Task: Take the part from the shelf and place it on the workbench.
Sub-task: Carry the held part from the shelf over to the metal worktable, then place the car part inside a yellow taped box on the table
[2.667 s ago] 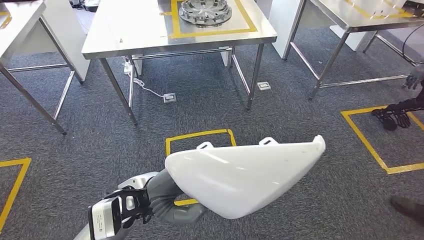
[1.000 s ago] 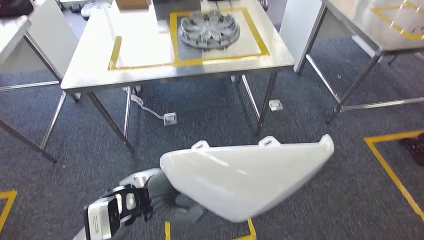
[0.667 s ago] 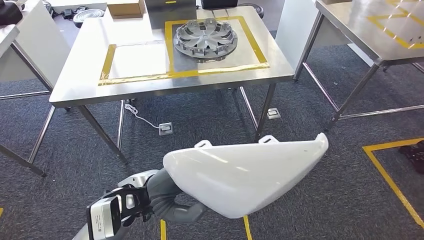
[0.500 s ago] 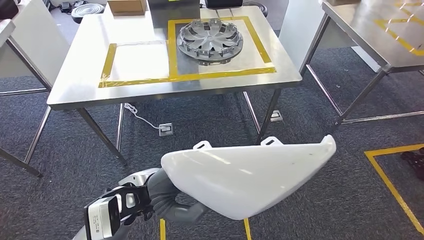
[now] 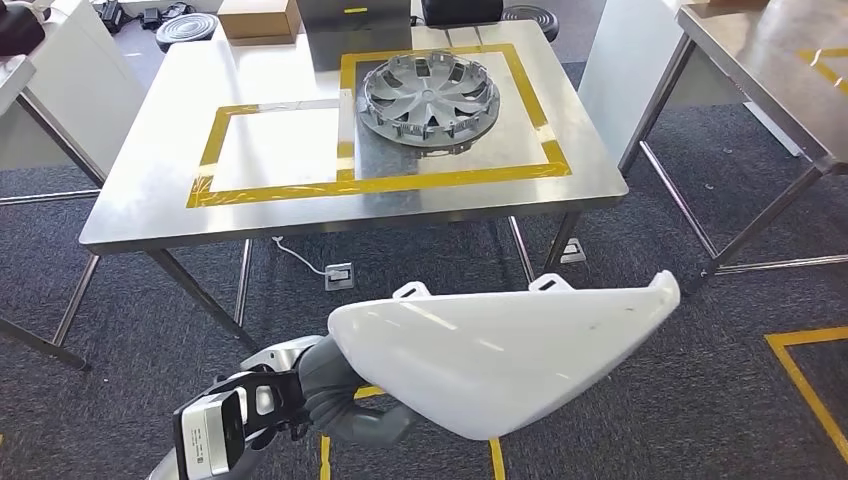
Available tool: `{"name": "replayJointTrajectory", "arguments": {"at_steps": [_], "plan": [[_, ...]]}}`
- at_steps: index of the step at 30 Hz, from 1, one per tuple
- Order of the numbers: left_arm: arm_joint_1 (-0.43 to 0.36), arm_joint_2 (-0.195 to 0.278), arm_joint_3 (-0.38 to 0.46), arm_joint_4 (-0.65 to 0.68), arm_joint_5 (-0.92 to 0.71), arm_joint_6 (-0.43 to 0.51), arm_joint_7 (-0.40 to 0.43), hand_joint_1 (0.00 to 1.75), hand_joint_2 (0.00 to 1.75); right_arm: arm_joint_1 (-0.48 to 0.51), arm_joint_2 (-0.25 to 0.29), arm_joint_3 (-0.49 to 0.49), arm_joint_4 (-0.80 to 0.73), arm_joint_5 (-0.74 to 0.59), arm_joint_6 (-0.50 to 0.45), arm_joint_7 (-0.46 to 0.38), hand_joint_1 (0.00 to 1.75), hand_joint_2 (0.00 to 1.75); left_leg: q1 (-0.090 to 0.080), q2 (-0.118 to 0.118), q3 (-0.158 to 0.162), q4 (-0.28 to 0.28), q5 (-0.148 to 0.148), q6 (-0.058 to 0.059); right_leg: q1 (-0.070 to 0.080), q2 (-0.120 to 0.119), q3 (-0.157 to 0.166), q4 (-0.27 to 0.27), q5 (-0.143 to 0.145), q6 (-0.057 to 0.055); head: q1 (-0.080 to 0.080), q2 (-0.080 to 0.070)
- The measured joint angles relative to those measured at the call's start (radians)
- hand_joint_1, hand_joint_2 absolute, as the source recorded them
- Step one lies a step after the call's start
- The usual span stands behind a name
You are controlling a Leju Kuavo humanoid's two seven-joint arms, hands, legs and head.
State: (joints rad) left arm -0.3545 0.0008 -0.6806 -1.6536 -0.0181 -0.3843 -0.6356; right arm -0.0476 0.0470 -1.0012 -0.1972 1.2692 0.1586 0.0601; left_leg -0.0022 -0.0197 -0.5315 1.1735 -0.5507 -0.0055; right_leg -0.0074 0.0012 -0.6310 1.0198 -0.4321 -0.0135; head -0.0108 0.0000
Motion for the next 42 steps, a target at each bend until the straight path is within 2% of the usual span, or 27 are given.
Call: {"name": "replayJointTrajectory", "arguments": {"at_steps": [1,3,4,5,6,9,10,12,13,15,16,18,20,21,23,25,26,29,31,33,35,36,37,39,40,41,42], "plan": [[0.001,0.002,0.000,0.000,0.000,0.000,0.000,1.75,1.75,-0.001,0.000,0.000,0.000,0.000,-0.001,-0.001,0.00,0.00,0.000,0.006,-0.044,0.062,-0.013,-0.002,0.000,-0.004,0.016,-0.001,-0.013,-0.003,-0.002,0.000],[0.005,0.005,0.000,0.000,0.000,0.001,0.000,1.75,1.75,-0.002,0.000,0.000,0.000,0.000,-0.003,-0.003,0.00,0.00,0.001,0.010,-0.120,0.134,-0.091,-0.004,0.000,-0.012,0.050,-0.002,-0.043,-0.004,-0.003,0.000],[0.006,0.007,0.000,0.000,0.000,0.001,-0.001,1.75,1.75,-0.002,0.000,0.000,0.000,0.000,-0.003,-0.006,0.00,0.00,0.001,0.011,-0.143,0.135,-0.124,-0.003,0.000,-0.017,0.071,-0.002,-0.059,-0.005,-0.003,0.000],[0.007,0.009,0.000,0.000,0.000,0.001,-0.001,1.75,1.75,-0.002,0.000,0.000,0.000,0.000,-0.003,-0.009,0.00,0.00,0.001,0.013,-0.155,0.111,-0.133,-0.001,0.001,-0.021,0.093,-0.002,-0.076,-0.005,-0.004,0.000],[0.007,0.010,0.000,0.000,0.000,0.001,-0.002,1.75,1.75,-0.002,0.000,0.000,0.000,0.000,-0.003,-0.011,0.00,0.00,0.000,0.017,-0.157,0.067,-0.109,0.003,0.001,-0.025,0.115,-0.002,-0.092,-0.004,-0.004,0.000],[0.008,0.015,0.000,0.003,-0.001,0.001,-0.004,1.75,1.75,-0.002,0.002,-0.001,0.001,-0.003,-0.003,-0.014,0.00,0.00,-0.008,0.037,-0.149,-0.090,0.086,0.017,0.004,-0.035,0.161,-0.001,-0.141,0.009,-0.006,0.000],[0.009,0.016,0.001,0.003,-0.002,0.001,-0.004,1.75,1.75,-0.003,0.002,-0.002,0.001,-0.006,-0.004,-0.013,0.00,0.00,-0.009,0.039,-0.147,-0.114,0.127,0.022,0.006,-0.037,0.172,0.000,-0.151,0.016,-0.006,0.000],[0.006,0.015,0.001,0.000,-0.003,0.001,-0.005,1.75,1.75,-0.009,0.002,-0.006,0.000,-0.011,-0.004,-0.013,0.00,0.00,-0.008,0.030,-0.133,-0.123,0.132,0.032,0.008,-0.040,0.183,0.012,-0.153,0.028,-0.005,0.000],[0.004,0.014,0.001,-0.002,-0.003,0.001,-0.006,1.75,1.75,-0.012,0.002,-0.008,0.000,-0.012,-0.004,-0.014,0.00,0.00,-0.006,0.026,-0.122,-0.127,0.128,0.038,0.007,-0.037,0.174,0.038,-0.141,0.034,-0.005,0.000],[0.001,0.012,0.001,-0.003,-0.003,0.001,-0.007,1.75,1.75,-0.016,0.002,-0.011,0.000,-0.012,-0.003,-0.016,0.00,0.00,-0.001,0.020,-0.097,-0.134,0.111,0.048,0.003,-0.023,0.112,0.139,-0.130,0.043,-0.002,0.000],[0.001,0.012,0.001,-0.003,-0.003,0.001,-0.007,1.75,1.75,-0.017,0.002,-0.012,0.000,-0.012,-0.002,-0.016,0.00,0.00,0.000,0.018,-0.086,-0.137,0.101,0.051,0.001,-0.016,0.068,0.199,-0.142,0.047,-0.001,0.000],[0.001,0.010,0.001,-0.002,-0.003,0.001,-0.007,1.75,1.75,-0.014,0.003,-0.015,0.000,-0.010,0.000,-0.017,0.00,0.00,0.000,0.011,-0.063,-0.138,0.078,0.053,-0.002,-0.011,-0.017,0.282,-0.203,0.053,0.001,0.000],[0.001,0.010,0.001,-0.003,-0.003,0.001,-0.004,1.75,1.75,-0.010,0.002,-0.016,0.000,-0.007,0.000,-0.016,0.00,0.00,0.000,0.002,-0.032,-0.138,0.053,0.050,-0.002,-0.011,-0.061,0.272,-0.229,0.053,0.002,0.000],[0.001,0.009,0.001,-0.003,-0.003,0.001,-0.001,1.75,1.75,-0.009,0.002,-0.016,0.000,-0.005,0.000,-0.016,0.00,0.00,0.000,-0.001,-0.013,-0.138,0.039,0.048,-0.002,-0.011,-0.065,0.230,-0.205,0.052,0.003,0.000],[0.001,0.006,0.001,-0.005,-0.003,0.001,0.008,1.75,1.75,-0.006,0.002,-0.016,0.000,-0.002,0.000,-0.015,0.00,0.00,-0.001,-0.003,0.021,-0.136,0.009,0.042,0.000,-0.011,-0.056,0.108,-0.086,0.045,0.005,0.000],[0.000,0.004,0.001,-0.008,-0.003,0.001,0.015,1.75,1.75,-0.004,0.003,-0.016,0.000,0.000,0.000,-0.012,0.00,0.00,-0.004,-0.006,0.043,-0.137,-0.017,0.032,0.004,-0.012,-0.047,0.037,-0.003,0.034,0.006,0.000],[0.000,0.004,0.002,-0.009,-0.002,0.001,0.017,1.75,1.75,-0.004,0.003,-0.016,0.000,0.001,0.000,-0.011,0.00,0.00,-0.006,-0.007,0.053,-0.135,-0.022,0.025,0.006,-0.012,-0.042,0.028,0.005,0.027,0.006,0.000],[-0.007,0.004,0.004,-0.017,-0.001,0.001,0.019,1.75,1.75,-0.008,0.003,-0.016,0.000,0.006,0.000,-0.011,0.00,0.00,-0.005,-0.002,0.060,-0.101,-0.025,0.009,0.003,-0.010,-0.006,0.021,-0.016,0.005,0.004,0.000],[-0.012,0.005,0.007,-0.019,0.001,0.001,0.020,1.75,1.75,-0.010,0.004,-0.016,0.000,0.007,0.000,-0.010,0.00,0.00,-0.003,0.005,0.005,-0.009,-0.043,0.001,0.001,-0.010,0.021,0.016,-0.034,-0.005,0.001,0.000],[-0.011,0.008,0.010,-0.018,0.003,0.001,0.021,1.75,1.75,-0.009,0.004,-0.016,0.000,0.008,-0.002,-0.010,0.00,0.00,0.000,0.008,-0.083,0.098,-0.090,-0.007,0.001,-0.010,0.045,0.016,-0.057,-0.009,-0.002,0.000],[-0.010,0.010,0.010,-0.017,0.004,0.001,0.021,1.75,1.75,-0.008,0.003,-0.016,0.000,0.009,-0.004,-0.010,0.00,0.00,0.001,0.009,-0.140,0.125,-0.121,-0.009,0.001,-0.009,0.077,0.016,-0.084,-0.009,-0.002,0.000],[-0.010,0.011,0.010,-0.017,0.005,0.001,0.021,1.75,1.75,-0.008,0.004,-0.016,0.000,0.009,-0.004,-0.011,0.00,0.00,0.001,0.010,-0.150,0.096,-0.106,-0.007,0.001,-0.009,0.097,0.016,-0.099,-0.008,-0.003,0.000],[-0.010,0.012,0.010,-0.017,0.006,0.001,0.021,1.75,1.75,-0.007,0.004,-0.016,0.000,0.010,-0.003,-0.011,0.00,0.00,0.000,0.012,-0.152,0.046,-0.062,-0.003,0.001,-0.008,0.116,0.015,-0.114,-0.006,-0.003,0.000],[-0.007,0.016,0.011,-0.015,0.007,0.001,0.021,1.75,1.75,-0.007,0.005,-0.016,0.001,0.011,-0.002,-0.011,0.00,0.00,-0.004,0.016,-0.155,-0.062,0.067,0.007,0.003,-0.006,0.148,0.018,-0.143,0.002,-0.005,0.000],[-0.006,0.018,0.012,-0.014,0.007,0.001,0.022,1.75,1.75,-0.008,0.006,-0.016,0.001,0.012,-0.003,-0.011,0.00,0.00,-0.007,0.017,-0.155,-0.093,0.112,0.013,0.004,-0.005,0.158,0.015,-0.157,0.008,-0.006,0.000],[-0.005,0.020,0.012,-0.013,0.007,0.002,0.023,1.75,1.75,-0.009,0.006,-0.016,0.002,0.013,-0.004,-0.012,0.00,0.00,-0.009,0.017,-0.154,-0.107,0.130,0.019,0.005,-0.004,0.165,0.017,-0.163,0.016,-0.006,0.000],[-0.006,0.020,0.013,-0.015,0.007,0.002,0.023,1.75,1.75,-0.010,0.006,-0.016,0.001,0.014,-0.005,-0.013,0.00,0.00,-0.009,0.014,-0.144,-0.108,0.123,0.024,0.006,-0.003,0.170,0.019,-0.163,0.023,-0.006,0.000]]}}
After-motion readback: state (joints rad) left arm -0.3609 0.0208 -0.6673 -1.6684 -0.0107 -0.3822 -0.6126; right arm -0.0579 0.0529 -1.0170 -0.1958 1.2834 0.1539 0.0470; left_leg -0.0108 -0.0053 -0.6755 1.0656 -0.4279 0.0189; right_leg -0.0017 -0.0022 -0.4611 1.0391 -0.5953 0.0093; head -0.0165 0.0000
